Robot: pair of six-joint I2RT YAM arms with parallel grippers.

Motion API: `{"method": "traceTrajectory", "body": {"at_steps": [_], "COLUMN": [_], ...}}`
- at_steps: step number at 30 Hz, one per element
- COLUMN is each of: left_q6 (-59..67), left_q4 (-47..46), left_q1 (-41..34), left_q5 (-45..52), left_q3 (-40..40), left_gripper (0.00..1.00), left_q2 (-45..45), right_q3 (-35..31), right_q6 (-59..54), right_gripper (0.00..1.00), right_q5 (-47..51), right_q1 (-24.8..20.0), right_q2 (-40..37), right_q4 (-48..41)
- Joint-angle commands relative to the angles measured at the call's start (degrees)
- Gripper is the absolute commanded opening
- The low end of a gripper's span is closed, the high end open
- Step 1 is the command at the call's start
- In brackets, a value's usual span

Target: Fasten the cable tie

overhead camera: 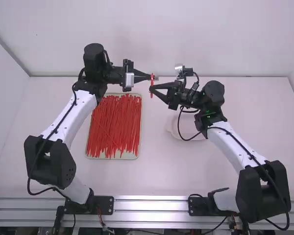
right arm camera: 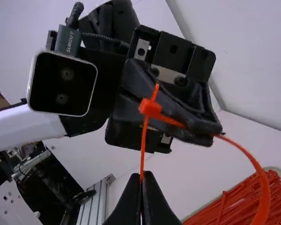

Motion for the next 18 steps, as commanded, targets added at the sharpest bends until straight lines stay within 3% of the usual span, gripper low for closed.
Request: {"method": "traceTrajectory", "body": {"at_steps": [1,18], "left_q6": [0.6,0.7], "left_q4": [0.1,-2.5], "left_q1": [-0.3,-0.4], "left_q5": [3.5,6.9], "left_q3": [-0.3,-0.3], "left_gripper": [0.02,0.02], "left_q2": [0.0,0.0], "right_q3": [-0.2,-0.2], "right_q6": [0.6,2.9], "right_gripper": [0.0,0.0], "right_q5": [1.5,4.8], "right_q1": [-0.2,-0.6], "right_q2": [0.4,0.4], "right_q4": [1.6,6.2]}}
